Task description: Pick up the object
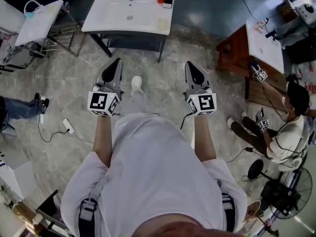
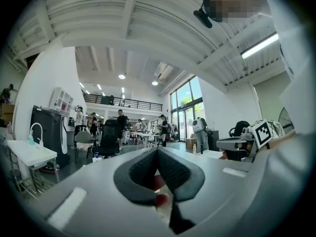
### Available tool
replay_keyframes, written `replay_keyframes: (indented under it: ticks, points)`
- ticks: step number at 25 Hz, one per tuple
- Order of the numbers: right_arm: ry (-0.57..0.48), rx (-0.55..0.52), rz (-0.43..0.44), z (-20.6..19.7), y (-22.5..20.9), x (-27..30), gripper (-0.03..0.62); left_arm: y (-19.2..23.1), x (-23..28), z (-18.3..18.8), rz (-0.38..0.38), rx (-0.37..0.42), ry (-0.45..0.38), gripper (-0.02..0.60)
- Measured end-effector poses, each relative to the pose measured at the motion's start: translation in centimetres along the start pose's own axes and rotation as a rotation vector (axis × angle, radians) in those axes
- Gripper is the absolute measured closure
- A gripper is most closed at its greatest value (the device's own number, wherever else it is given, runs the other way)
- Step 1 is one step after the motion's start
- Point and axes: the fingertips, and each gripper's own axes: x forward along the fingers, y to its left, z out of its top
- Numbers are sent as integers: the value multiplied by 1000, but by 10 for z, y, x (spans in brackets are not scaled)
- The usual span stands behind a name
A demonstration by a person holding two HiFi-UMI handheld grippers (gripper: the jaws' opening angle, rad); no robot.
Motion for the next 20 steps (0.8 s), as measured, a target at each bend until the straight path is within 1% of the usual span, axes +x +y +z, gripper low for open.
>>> replay_keyframes:
  ticks: [3,8,15,20]
  points:
    - [18,-1,-7,-4,-11,32,594,28,31,0,1,-15,-12,583]
    - [46,-7,-31,-6,-28,96,593,76,92,3,-30,-49,-39,583]
    - [91,7,-118,-11,-55,187,594,146,176,-5,-98,-38,-14,583]
    - [111,3,-183,-11,-76,241,592,193,232,-8,-135,-63,-21,583]
